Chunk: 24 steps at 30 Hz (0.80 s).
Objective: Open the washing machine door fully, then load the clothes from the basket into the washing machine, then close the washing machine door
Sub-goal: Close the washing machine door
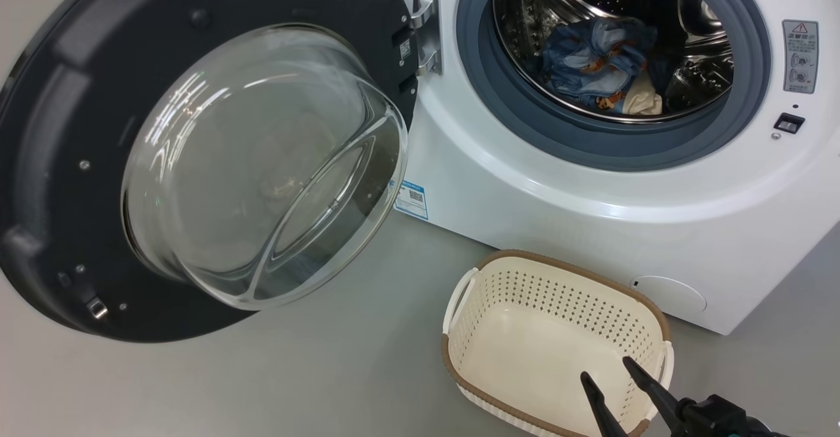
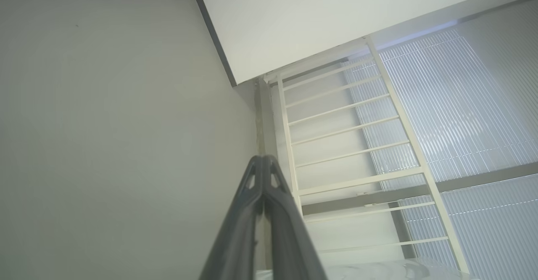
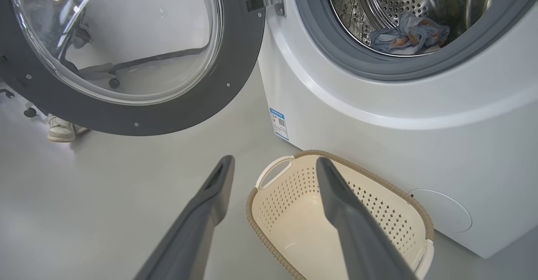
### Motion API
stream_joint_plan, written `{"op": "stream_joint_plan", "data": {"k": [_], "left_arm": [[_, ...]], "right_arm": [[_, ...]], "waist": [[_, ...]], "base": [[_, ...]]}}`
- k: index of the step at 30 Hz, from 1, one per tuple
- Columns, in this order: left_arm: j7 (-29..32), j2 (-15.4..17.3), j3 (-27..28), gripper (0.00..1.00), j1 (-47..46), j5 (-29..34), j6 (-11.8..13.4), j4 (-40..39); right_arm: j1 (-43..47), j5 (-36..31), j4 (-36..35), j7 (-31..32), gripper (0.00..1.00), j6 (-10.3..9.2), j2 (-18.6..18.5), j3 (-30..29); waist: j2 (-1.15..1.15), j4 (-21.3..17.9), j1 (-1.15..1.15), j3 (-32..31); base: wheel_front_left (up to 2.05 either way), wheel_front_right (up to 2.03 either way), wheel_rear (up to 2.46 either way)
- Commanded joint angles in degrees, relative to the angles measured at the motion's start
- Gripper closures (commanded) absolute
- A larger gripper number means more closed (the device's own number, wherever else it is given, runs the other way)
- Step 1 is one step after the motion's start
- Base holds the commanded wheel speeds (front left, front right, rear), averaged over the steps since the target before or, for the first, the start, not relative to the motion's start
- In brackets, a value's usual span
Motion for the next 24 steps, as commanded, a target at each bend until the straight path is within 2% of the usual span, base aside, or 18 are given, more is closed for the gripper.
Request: {"op": "stream_joint_plan", "data": {"k": [1,8,24], "left_arm": [[0.6,4.0,0.3,1.0,-1.6,-0.8,-1.0,-0.2],[3.2,3.8,0.4,1.0,-3.4,-2.7,-3.9,3.5],[7.4,0.8,-1.4,1.0,-6.9,-4.9,-8.0,8.9]], "right_arm": [[0.2,-0.4,-1.6,-0.3,0.0,0.16,-0.6,0.8],[1.5,-0.7,-2.2,-0.3,0.0,0.16,-0.7,0.0],[2.7,-0.8,-2.4,-0.3,0.0,0.16,-0.5,-0.4]], "waist": [[0.0,-0.1,0.0,0.0],[0.0,-0.2,0.0,0.2],[0.0,-0.6,0.0,-0.2]], "base": [[0.0,0.0,0.0],[0.0,0.0,0.0],[0.0,0.0,0.0]]}}
